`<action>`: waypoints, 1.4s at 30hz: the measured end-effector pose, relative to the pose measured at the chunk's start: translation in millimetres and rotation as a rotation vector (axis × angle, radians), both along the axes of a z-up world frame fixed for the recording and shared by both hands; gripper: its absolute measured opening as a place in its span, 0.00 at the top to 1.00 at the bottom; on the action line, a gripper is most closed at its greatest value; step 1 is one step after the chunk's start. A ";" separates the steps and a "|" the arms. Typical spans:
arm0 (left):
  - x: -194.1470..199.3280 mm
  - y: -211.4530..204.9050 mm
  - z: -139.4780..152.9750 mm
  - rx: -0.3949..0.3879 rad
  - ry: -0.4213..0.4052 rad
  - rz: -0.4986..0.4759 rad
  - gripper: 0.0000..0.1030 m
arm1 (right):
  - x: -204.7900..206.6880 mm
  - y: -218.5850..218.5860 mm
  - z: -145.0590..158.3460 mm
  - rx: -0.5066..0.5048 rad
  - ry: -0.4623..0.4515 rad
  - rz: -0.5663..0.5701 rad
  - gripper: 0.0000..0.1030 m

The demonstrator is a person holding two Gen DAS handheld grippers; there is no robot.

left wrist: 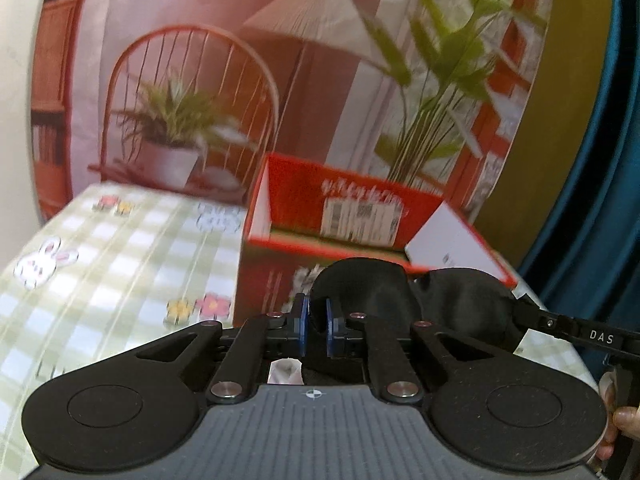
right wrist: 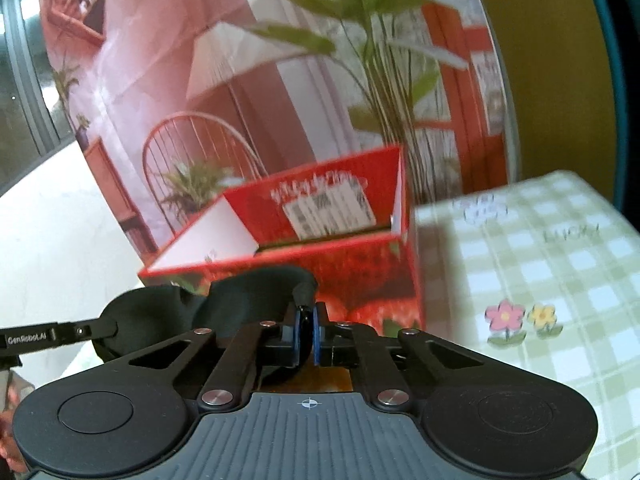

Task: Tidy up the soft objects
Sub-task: 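Lift the black eye mask with both grippers and carry it over the red box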

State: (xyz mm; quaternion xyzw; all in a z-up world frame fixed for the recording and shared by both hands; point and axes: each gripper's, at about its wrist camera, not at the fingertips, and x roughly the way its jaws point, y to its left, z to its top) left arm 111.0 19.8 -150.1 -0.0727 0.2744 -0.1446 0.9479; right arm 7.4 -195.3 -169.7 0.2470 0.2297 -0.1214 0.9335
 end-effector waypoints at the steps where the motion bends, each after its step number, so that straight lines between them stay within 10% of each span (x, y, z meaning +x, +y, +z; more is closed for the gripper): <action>1: 0.9 -1.3 3.7 0.001 -0.010 -0.003 0.90 | -0.3 -0.9 5.1 -0.009 -0.010 -0.002 0.95; 23: 76.2 -14.9 54.4 0.025 -0.159 0.021 0.90 | 52.5 -23.6 75.6 -0.189 -0.103 -0.023 0.95; 42: 158.8 -43.2 -8.2 0.159 0.089 -0.100 0.90 | 147.0 -47.4 3.9 -0.172 0.185 -0.014 0.95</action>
